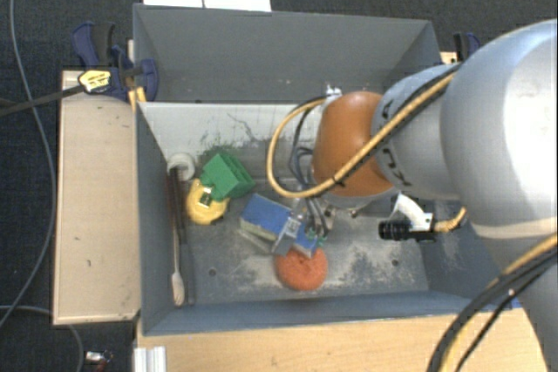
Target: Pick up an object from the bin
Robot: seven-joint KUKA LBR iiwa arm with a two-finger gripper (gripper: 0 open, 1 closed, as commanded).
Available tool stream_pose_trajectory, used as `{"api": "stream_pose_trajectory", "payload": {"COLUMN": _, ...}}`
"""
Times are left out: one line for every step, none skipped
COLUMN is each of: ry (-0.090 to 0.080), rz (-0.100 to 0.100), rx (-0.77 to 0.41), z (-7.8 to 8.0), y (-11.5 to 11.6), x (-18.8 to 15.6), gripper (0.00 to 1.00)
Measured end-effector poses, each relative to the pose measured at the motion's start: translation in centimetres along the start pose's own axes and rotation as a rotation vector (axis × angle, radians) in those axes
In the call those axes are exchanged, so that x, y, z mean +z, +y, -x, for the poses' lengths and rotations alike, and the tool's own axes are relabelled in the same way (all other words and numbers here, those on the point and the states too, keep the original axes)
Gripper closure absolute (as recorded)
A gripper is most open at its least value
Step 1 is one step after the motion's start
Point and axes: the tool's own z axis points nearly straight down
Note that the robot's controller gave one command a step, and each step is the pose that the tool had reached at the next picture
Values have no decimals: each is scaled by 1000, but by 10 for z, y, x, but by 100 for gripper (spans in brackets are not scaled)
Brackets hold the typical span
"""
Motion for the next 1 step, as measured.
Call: {"api": "stream_pose_trajectory", "payload": {"ry": 0, "rz": 0, "rx": 0, "z": 0, "y": 0, "x": 0, "gripper": 100}}
